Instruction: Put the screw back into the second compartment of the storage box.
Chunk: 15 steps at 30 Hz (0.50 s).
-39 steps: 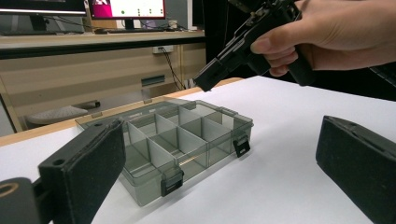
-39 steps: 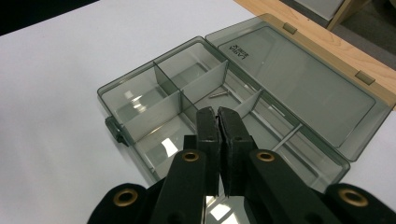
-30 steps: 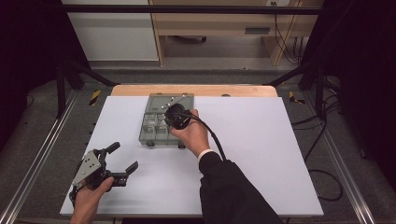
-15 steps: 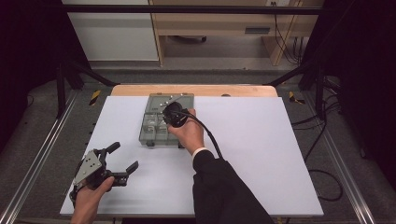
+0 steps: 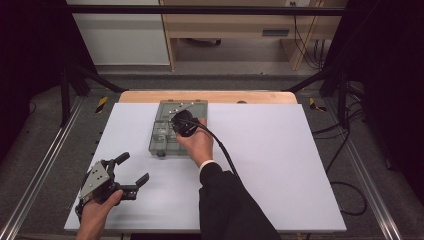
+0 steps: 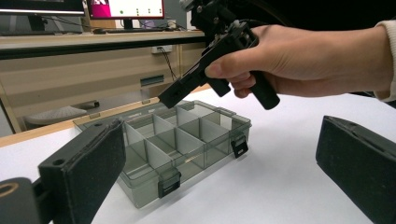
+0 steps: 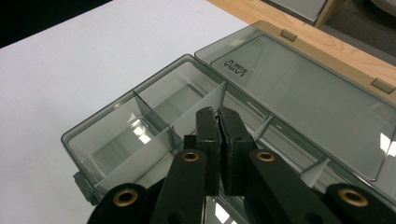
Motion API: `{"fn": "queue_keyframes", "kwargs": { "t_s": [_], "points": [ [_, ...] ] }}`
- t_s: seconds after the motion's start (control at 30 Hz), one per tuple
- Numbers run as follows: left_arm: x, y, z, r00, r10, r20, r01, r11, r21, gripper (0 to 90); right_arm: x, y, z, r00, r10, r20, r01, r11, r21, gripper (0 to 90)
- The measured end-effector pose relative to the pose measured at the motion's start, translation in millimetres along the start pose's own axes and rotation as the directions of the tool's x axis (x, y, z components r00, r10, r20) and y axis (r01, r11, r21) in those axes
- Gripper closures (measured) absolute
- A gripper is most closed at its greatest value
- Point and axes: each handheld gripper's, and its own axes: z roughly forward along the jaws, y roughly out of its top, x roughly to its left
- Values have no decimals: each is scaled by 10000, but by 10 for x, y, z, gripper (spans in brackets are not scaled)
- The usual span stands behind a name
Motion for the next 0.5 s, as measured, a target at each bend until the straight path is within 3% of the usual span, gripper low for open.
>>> {"fn": "queue_keyframes", "kwargs": {
  "t_s": [0.4, 0.5],
  "points": [
    [11, 1, 5, 10000, -4, -6, 4, 10000, -99, 15, 1, -52, 167, 9997, 174, 169, -174, 9998, 25, 871],
    [7, 5, 1, 10000, 8, 3, -8, 9999, -106, 15, 2, -55, 172, 9996, 216, 156, -215, 9997, -93, 800]
  ]
}}
